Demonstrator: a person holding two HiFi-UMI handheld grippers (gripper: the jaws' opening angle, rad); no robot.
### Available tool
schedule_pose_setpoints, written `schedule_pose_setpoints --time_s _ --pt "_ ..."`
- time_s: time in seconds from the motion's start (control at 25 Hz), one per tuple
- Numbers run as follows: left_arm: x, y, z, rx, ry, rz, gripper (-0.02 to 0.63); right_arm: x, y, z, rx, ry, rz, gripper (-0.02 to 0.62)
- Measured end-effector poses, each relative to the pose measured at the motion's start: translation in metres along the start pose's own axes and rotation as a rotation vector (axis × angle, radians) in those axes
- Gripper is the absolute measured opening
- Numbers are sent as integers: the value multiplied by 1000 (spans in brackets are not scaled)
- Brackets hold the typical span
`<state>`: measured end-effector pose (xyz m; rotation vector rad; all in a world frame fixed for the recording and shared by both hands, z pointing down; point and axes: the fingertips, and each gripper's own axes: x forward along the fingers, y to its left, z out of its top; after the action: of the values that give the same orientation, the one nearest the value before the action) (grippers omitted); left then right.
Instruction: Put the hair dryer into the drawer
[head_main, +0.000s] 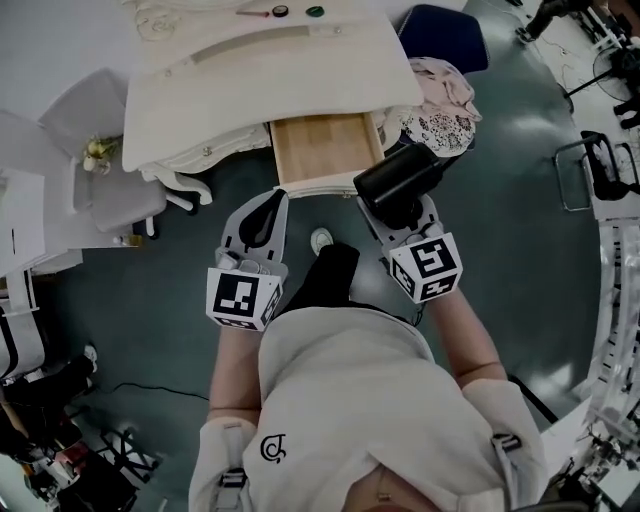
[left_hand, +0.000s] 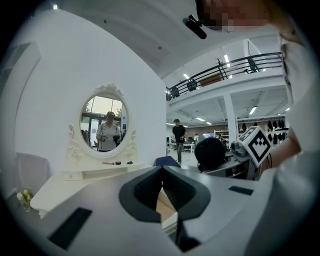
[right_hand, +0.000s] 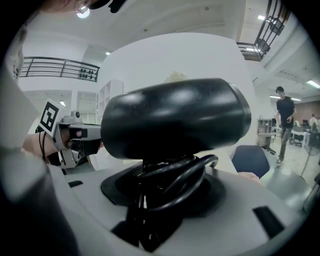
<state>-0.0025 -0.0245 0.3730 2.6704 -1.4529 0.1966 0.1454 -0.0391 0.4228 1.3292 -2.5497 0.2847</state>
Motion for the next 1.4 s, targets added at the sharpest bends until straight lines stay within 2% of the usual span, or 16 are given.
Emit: schedule_pose_setpoints --time_s 0.32,0.48,0.64,0.76,0.96,1.24,1.4 --pt "81 68 5 -50 -31 0 14 108 -26 11 -62 64 98 231" --pt "112 99 8 -59 -60 -16 14 158 -32 8 -125 98 161 232" --pt "134 120 9 -50 -74 -21 14 199 -39 -6 -127 153 225 232" --pt "144 128 2 -59 -69 -1 14 222 -38 -29 -145 225 312 230" --pt "146 137 -39 -147 0 25 14 245 -27 -78 -223 364 472 230" --pt "137 141 -75 -199 41 114 14 261 -29 -162 -409 574 585 232" --pt "129 137 -98 -222 73 152 14 264 -27 -201 -458 663 632 232"
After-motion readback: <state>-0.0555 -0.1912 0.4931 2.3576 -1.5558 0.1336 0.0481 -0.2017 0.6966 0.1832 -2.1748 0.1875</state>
